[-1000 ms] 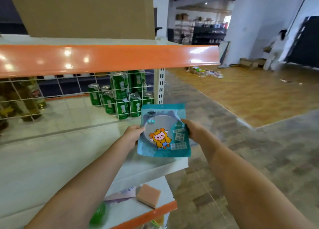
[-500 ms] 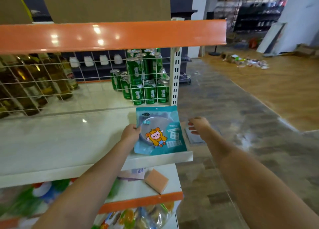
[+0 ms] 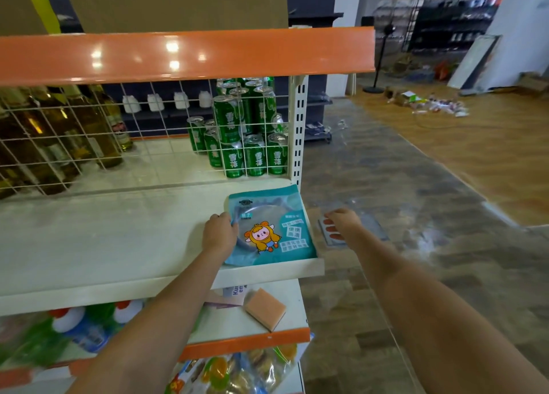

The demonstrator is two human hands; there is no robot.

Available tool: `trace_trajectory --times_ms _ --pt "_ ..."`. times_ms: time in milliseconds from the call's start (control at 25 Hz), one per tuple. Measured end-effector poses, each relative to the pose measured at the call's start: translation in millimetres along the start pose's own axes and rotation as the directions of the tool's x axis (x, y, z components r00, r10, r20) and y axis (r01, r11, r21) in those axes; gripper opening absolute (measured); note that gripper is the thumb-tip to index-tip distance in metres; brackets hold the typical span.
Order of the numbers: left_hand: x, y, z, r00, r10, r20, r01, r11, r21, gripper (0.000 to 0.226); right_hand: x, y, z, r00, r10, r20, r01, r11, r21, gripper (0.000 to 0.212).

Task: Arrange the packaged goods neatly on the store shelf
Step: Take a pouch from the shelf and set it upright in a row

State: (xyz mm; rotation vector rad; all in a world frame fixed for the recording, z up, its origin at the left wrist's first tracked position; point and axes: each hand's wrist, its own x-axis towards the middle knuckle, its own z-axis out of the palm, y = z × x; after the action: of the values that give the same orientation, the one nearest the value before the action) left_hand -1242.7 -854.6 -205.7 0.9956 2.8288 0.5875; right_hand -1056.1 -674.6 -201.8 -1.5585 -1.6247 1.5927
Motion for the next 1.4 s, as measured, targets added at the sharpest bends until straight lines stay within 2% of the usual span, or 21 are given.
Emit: trace_trajectory --times_ms 240,400,600,720,800,960,1200,1400 --pt "-2.6 -0.3 0.5 1.000 -0.018 -0.019 0.019 0.998 0.057 0.034 -4.1 -4.4 -0.1 0.999 -0.036 0.021 0.038 0.994 -0.100 0.018" --pt "-4.0 -1.2 -7.4 0.999 -0.044 -0.016 0.045 0.991 0.122 0.043 -5.7 -13.9 -0.3 0.988 -0.150 0.036 0.153 0.934 -0.321 0.020" --pt "-0.4 -11.4 -33.1 1.000 0.018 0.008 -0.019 0.966 0.260 0.045 -20.7 -48.4 21.3 0.908 -0.377 0.180 0.397 0.645 -0.653 0.025" --pt "-4.2 -23.2 -50.3 0.996 0.070 0.059 -0.087 0.923 0.374 0.046 -35.0 -62.8 53.5 0.805 -0.510 0.303 0.530 0.391 -0.752 0.027" --pt "-11.9 -37.5 -60.5 0.994 0.067 0.082 -0.095 0.907 0.411 0.046 -41.6 -65.4 81.6 0.715 -0.575 0.398 0.613 0.242 -0.752 0.031" --pt "-33.0 -80.3 -79.7 0.996 -0.020 0.086 -0.015 0.924 0.383 0.045 -68.6 -66.6 145.4 0.613 -0.554 0.563 0.726 0.116 -0.677 0.036" --pt "-57.2 -163.1 -137.6 0.982 -0.187 -0.023 0.186 0.943 0.274 0.044 -121.2 -83.1 241.8 0.446 -0.547 0.709 0.858 0.036 -0.512 0.037" --pt "-85.8 -260.3 -184.2 0.942 -0.328 -0.070 0.334 0.904 0.266 0.041 -171.1 -97.2 341.3 0.363 -0.449 0.816 0.914 0.000 -0.407 0.040"
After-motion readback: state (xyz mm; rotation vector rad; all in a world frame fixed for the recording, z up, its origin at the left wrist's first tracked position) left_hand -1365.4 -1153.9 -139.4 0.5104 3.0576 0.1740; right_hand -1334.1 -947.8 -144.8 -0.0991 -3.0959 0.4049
